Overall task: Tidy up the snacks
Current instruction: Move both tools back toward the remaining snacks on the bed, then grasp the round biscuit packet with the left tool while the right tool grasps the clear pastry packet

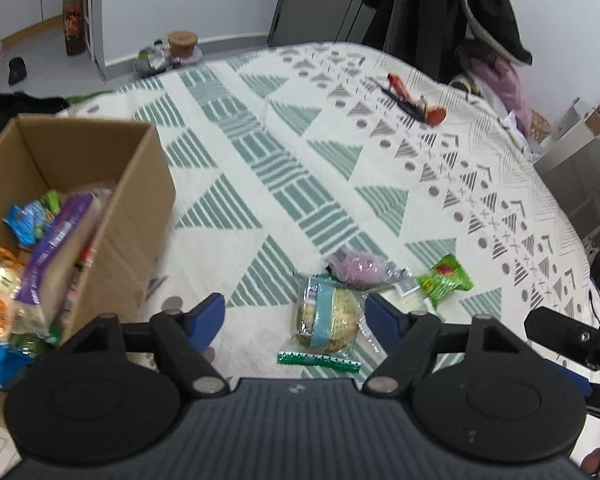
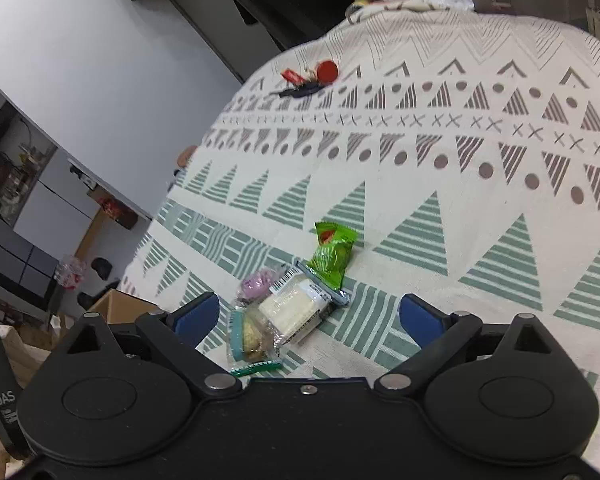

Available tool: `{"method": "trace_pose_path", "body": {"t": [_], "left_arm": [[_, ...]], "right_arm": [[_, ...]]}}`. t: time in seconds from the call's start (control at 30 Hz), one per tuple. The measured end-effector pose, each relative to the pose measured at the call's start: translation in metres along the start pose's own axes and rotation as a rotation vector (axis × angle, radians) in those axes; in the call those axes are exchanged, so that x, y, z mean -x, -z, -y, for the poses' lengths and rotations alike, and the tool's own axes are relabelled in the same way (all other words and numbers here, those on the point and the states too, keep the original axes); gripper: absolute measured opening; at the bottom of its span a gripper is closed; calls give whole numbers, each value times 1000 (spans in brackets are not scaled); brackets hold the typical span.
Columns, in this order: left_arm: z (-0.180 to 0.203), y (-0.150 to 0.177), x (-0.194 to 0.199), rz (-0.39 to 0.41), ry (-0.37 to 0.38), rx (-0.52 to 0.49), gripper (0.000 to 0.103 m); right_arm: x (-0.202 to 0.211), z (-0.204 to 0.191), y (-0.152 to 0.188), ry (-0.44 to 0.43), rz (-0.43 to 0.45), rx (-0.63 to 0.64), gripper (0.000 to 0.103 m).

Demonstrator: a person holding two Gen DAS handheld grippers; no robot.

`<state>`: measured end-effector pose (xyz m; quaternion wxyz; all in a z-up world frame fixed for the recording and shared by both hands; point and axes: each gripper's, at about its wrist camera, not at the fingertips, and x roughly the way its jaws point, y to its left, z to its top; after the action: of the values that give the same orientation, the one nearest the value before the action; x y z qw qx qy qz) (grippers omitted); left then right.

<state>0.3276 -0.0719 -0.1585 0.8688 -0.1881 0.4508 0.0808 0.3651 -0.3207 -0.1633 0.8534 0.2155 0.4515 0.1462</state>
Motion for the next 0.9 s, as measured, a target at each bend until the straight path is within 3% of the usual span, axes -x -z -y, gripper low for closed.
{"method": "trace_pose_path", "body": {"t": [0.53,0.73,0.8,0.87,0.9], "left_arm": [[10,5,-58,-73,57,-45,74],[18,11,-68,-78,37,-103,74],[15,11,-68,-67,40,-87,65],[12,10,-68,-60,23,-87,48],[10,9,-68,-57,24,-85,48]], "right_arm": [[-35,5,-5,26,-69,-27,97],[-41,10,-6,34,-82,-33,97],[-43,11,-5,38,-87,-38,97],[-46,10,-5,42,-94,-37,96],[-47,9,-4,44,-98,-34,95]]}}
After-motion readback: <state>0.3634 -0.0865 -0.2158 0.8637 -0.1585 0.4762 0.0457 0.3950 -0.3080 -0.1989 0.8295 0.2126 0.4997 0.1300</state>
